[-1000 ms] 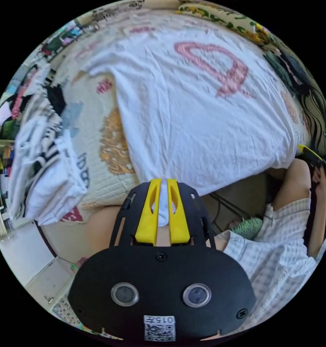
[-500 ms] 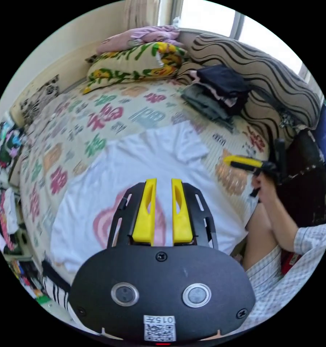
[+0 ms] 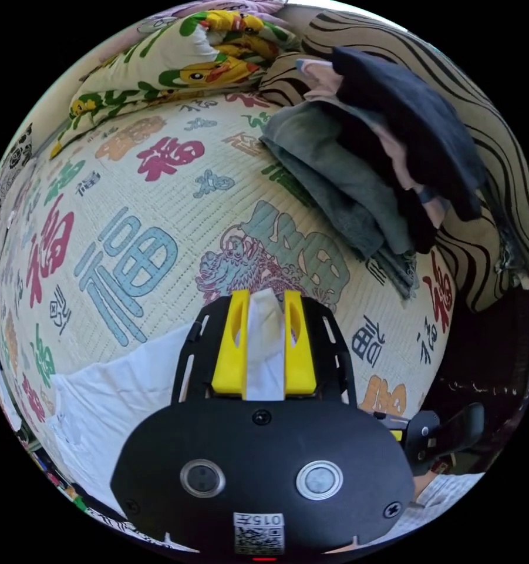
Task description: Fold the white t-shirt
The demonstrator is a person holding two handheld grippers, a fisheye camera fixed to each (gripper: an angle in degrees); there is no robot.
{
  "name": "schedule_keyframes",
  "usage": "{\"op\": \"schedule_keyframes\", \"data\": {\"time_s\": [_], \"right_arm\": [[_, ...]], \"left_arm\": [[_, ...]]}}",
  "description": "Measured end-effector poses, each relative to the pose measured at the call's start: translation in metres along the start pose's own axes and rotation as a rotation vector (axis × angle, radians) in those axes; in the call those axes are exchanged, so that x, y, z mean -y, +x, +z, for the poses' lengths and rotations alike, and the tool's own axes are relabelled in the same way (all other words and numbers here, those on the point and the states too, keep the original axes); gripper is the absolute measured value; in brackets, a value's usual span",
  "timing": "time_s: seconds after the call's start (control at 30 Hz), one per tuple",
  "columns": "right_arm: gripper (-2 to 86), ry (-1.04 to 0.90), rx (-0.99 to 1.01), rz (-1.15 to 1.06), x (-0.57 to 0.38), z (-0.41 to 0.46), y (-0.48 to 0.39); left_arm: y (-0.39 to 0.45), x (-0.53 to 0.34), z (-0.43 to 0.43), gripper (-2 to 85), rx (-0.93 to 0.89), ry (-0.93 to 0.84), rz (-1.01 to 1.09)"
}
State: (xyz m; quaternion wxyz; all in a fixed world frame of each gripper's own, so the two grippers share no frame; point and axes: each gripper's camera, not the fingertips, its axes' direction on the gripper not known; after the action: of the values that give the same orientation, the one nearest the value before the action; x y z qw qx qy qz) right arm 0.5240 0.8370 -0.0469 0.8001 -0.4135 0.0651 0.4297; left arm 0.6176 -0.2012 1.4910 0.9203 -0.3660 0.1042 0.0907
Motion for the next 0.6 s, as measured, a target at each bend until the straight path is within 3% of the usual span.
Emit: {"op": "schedule_keyframes", "data": {"time_s": [0.1,0.33,0.6], "right_arm": [[0.1,0.001,0.001,0.003,0.007,-0.001,-0.002],[-0.3,0.056,-0.050,-0.139,0.024,-0.029,-0.048],[0.0,-0.049,-0.040,-0.409,0.040,-0.001,-0.159]], "left_arm": [[-0.025,-0.004,0.005,2.0,-0.066,0.045,-0.039],[-0.131,-0.104,-0.063,0.1,-0.289,0.390,-0.146],[-0.259,-0.274,-0.068,0.1,-0.239,0.472,-0.342]]}}
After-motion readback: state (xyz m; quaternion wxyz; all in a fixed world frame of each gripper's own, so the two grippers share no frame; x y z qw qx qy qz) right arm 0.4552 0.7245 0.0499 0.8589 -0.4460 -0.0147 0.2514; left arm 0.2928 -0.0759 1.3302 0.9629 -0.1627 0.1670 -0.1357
